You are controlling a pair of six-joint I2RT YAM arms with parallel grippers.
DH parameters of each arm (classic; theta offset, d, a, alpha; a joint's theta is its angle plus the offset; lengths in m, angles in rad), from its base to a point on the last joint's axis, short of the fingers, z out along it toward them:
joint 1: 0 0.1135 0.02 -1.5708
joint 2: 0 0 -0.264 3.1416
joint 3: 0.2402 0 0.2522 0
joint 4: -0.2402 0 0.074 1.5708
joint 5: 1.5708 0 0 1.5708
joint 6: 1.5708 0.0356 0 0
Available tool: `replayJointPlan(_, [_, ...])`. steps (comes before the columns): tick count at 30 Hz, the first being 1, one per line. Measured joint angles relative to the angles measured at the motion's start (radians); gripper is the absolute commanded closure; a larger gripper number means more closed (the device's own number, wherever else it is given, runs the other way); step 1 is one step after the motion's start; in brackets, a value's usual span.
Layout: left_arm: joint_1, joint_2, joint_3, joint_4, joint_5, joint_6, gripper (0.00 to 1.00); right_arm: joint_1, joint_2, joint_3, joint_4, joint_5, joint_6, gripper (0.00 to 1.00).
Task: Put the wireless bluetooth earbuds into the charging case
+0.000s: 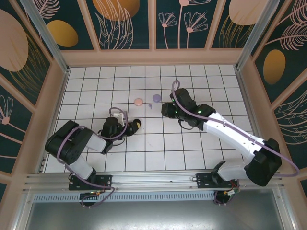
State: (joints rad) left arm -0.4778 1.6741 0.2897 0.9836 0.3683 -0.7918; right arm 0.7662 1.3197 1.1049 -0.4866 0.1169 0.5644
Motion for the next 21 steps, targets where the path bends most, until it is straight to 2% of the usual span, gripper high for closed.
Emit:
replayJointPlan(5, [0.009,0.06,0.0,0.058,0.025,-0.022,0.75,0.0,0.058,0.057,0.0,0.018,-0.006,0.44])
replayJointPlan(11, [0.017,0.054,0.001,0.072,0.05,-0.032,0.57,-0.021,0.186,0.146,0.0,0.025,-0.039,0.34])
replayJointPlan(16, [0.028,-0.03,0.005,-0.038,-0.013,-0.003,0.46,-0.069,0.311,0.218,-0.003,0.024,-0.069,0.31])
replayJointPlan(21, [0.045,-0.163,0.006,-0.238,-0.133,0.038,0.44,-0.122,0.42,0.297,-0.007,0.015,-0.093,0.31])
